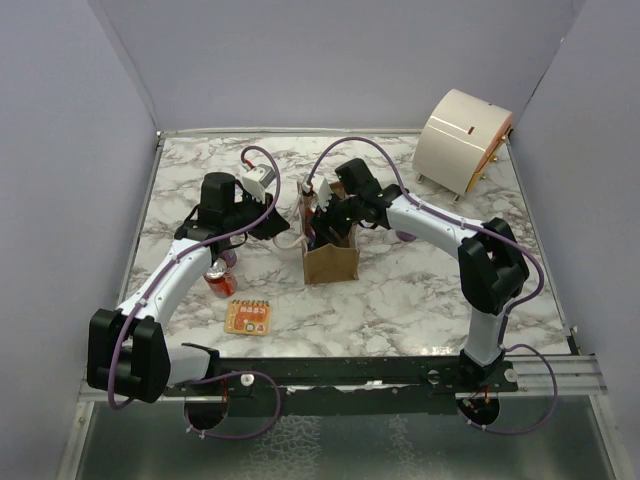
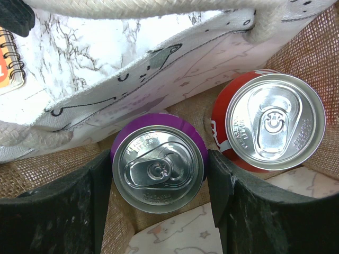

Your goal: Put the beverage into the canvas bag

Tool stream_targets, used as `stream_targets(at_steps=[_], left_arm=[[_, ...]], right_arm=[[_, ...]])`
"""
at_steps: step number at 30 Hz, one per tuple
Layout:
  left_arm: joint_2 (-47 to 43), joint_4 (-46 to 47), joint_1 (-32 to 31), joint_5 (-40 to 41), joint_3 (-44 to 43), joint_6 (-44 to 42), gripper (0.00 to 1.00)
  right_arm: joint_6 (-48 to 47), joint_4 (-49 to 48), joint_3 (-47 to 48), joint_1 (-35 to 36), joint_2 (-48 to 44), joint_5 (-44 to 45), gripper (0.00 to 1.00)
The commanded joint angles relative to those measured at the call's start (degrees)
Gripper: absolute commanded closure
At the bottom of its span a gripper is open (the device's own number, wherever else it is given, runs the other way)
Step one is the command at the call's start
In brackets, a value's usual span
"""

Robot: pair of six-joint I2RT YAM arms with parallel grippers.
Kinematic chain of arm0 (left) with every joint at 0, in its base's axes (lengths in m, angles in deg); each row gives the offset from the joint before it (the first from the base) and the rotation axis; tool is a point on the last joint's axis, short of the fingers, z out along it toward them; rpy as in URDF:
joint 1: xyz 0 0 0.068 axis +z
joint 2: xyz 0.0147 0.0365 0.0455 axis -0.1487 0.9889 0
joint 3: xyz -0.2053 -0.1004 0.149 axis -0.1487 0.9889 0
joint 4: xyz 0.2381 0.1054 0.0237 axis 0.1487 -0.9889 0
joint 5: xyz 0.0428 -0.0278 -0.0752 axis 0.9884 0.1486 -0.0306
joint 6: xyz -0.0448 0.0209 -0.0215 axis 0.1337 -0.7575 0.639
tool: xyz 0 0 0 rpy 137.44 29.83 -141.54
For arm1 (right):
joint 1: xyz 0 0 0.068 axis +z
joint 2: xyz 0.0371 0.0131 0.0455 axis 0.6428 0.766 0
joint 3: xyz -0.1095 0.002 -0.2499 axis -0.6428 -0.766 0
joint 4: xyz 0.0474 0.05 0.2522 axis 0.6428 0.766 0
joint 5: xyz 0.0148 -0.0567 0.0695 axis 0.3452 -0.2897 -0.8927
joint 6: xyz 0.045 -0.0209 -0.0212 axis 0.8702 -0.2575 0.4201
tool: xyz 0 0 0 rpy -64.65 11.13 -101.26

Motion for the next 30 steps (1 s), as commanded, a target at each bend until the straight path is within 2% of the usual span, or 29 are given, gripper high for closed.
stream_targets(at_steps=[1,5,7,18,24,30], left_arm=[[-0.9,0.6,-0.4,-1.3,0.0,-0.7,1.0],[-1.0,0.5,-0.4,-1.3,-0.1,-0.8,1.0],[-1.1,0.4,-0.4,-1.2,-0.1,-0.9,1.0],[-1.3,0.4,-0.3,-1.0,0.0,-1.0,1.0],[-1.3,0.4,-0.4,-1.1,-0.2,-1.1,1.0],[-1.6,0.2,-0.4,-0.9,-0.2,-1.3,1.0]], right_arm=[[-0.4,-2.4,-0.1,0.6,0.4,-0.3,0.73],[-0.8,-1.6,0.1,0.6,0.2,0.3,0.51],[-0.9,-1.3,0.4,0.6,0.0,0.3,0.45],[-0.6,0.4,2.6,0.6,-0.1,-1.4,0.24],[-0.5,0.6,3.0,0.6,-0.6,-1.2,0.17],[-0.3,1.8,4.1,0.6,-2.2,-0.6,0.15]])
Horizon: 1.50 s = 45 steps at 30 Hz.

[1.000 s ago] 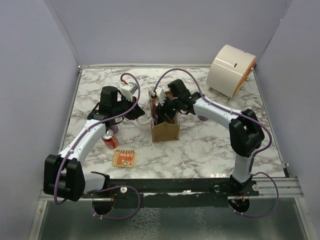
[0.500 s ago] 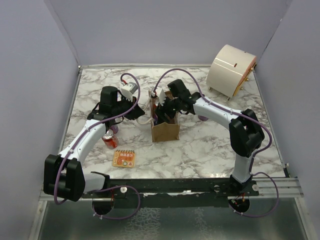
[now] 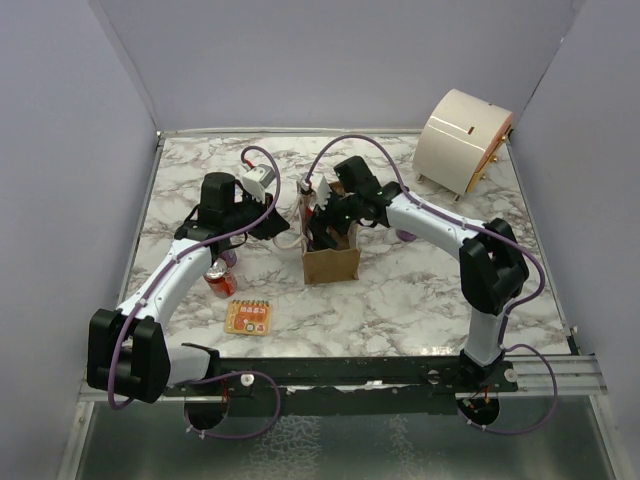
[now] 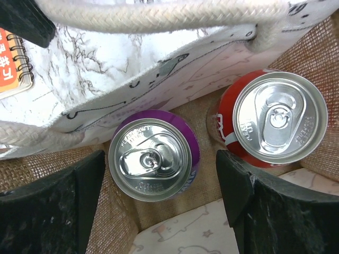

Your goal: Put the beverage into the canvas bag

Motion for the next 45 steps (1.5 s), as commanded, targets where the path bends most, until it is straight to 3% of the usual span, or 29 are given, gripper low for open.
stream_targets(at_steps=[1,13,26,36,45], left_arm=[[-1.6,0.2,-0.4,-0.9,-0.2,-1.2,1.0],[-1.4,0.1,-0.4,-0.9,-0.4,-1.5,1.0],[-1.6,0.0,-0.4,-0.8,-0.4,-1.5,1.0],[-1.5,-0.1,-0.4,-0.9,-0.8,-1.4,1.0],[-0.4,-0.4,-0.4,-0.8,-1.7,-1.6,1.0]], right_arm=[[0.1,0.3,2.7,0.3,-2.6,-0.2,0.15],[-0.4,1.8,0.7,0.3,-7.1,2.7,0.19],[-0.9,5.2,7.4,0.3,-15.2,4.5,0.19],[-3.9,6.9,6.9,0.2,-25.4,9.3,0.17],[-2.0,3.7,-2.6,-12.6,-35.4,4.9,0.16]])
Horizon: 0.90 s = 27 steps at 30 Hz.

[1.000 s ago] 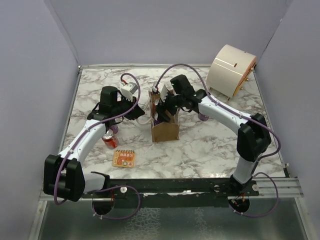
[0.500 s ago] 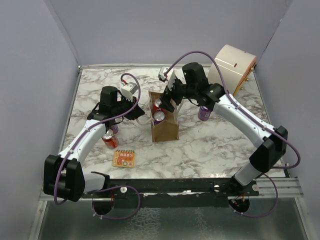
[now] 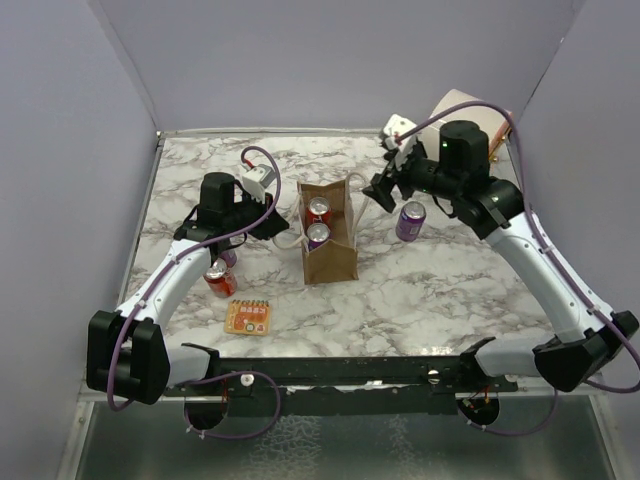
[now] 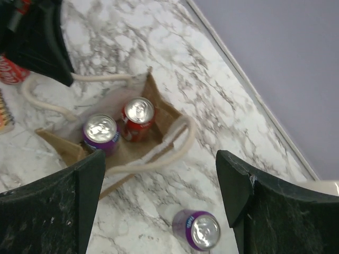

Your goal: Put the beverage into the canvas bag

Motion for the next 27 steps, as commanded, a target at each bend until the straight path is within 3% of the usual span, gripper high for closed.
stream_targets(at_steps=[1,11,19,27], left_arm=[[0.1,-0.4,-0.4,-0.9,-1.8,-0.7,1.0],[0.8,-0.6,-0.4,-1.1,-2.2,-1.1,1.0],[0.5,-0.7,-0.4,-0.9,-2.1,-1.4,1.0],[0.0,-0.7,-0.4,-0.3,-1.8,-1.8,1.0]], right_arm=[[1.3,-2.9,-7.2,-8.0,-5.3,-1.8,0.15],[1.7,-8.3,-18.5,-15.8,-7.3,7.7,0.07],[1.4,-8.1,-19.8,-18.9,1.0,8.3,0.0],[3.1,-9.4,-20.6,-20.2,8.2,8.4,0.0]])
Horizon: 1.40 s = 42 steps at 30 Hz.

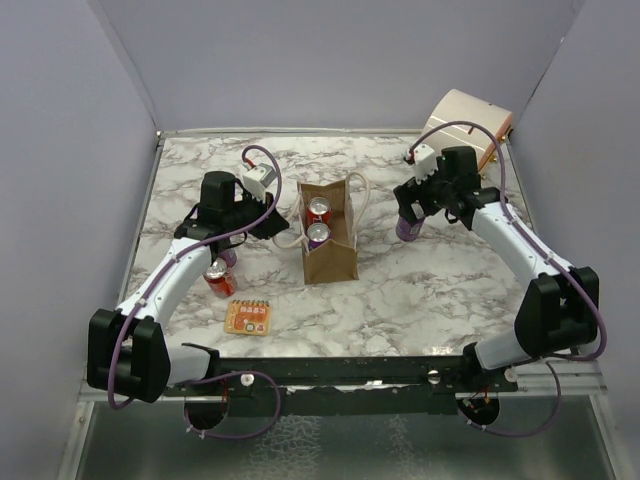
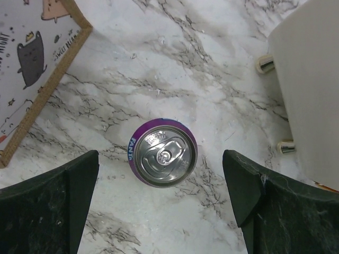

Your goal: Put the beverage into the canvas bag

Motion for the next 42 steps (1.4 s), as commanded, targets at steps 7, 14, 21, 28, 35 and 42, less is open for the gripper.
stream_targets(at_steps=[7,14,21,28,35,42], left_arm=[[-0.4,0.2,-0.3,-0.2,-1.1,-1.3,1.0],[-0.5,0.3,-0.4,-0.3,-1.0,-1.3,1.0],[-1.0,0.5,-0.4,-0.5,-0.6,-1.3,1.0],[-1.2,0.6,-0.4,-0.4,-0.4,-1.4,1.0],[-1.2,0.6,-0.4,-0.5,-0.4,-1.3,1.0],[-0.9,0.6,-0.4,-0.8,-0.7,-1.4,1.0]], right_arm=[[1.7,-1.8,-0.5,-2.1,5.5,-0.4,0.0],[2.0,-1.7,-1.3,-2.8,8.3,-2.2,0.02],[2.2,-1.0,-1.1,-3.5,10.0,-4.6,0.1],[2.2,-0.5,-0.6,-4.1,10.1,-5.5,0.28],[1.8,1.4,1.3,-4.2,7.4,-7.1,0.52],[1.2,2.7,4.5,-4.2,0.5,-9.5,0.66]])
